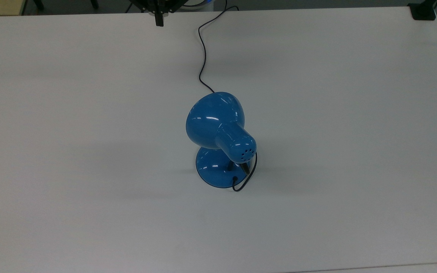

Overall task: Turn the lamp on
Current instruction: 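Move the gripper over the blue lamp base beside the neck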

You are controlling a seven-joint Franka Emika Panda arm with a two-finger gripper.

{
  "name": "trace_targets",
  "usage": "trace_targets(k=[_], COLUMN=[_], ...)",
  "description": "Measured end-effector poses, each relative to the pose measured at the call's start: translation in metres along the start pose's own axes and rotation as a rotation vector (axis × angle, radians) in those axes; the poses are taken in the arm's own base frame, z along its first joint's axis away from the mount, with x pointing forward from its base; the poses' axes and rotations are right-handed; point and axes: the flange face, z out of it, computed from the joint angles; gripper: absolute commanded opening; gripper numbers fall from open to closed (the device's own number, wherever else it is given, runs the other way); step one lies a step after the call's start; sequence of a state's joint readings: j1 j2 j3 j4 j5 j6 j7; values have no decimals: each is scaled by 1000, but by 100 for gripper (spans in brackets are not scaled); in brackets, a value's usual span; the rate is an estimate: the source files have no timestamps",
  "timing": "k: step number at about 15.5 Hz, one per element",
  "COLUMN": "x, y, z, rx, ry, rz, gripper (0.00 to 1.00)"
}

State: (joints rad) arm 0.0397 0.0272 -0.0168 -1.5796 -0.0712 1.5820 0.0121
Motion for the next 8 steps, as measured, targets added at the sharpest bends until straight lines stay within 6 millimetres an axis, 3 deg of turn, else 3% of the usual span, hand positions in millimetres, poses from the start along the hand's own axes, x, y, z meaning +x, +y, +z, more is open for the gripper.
trace_targets(k=[8], x=[4], y=[-3], z=[9], rx=[0], ry=[-16], rz=[-92], gripper=[0])
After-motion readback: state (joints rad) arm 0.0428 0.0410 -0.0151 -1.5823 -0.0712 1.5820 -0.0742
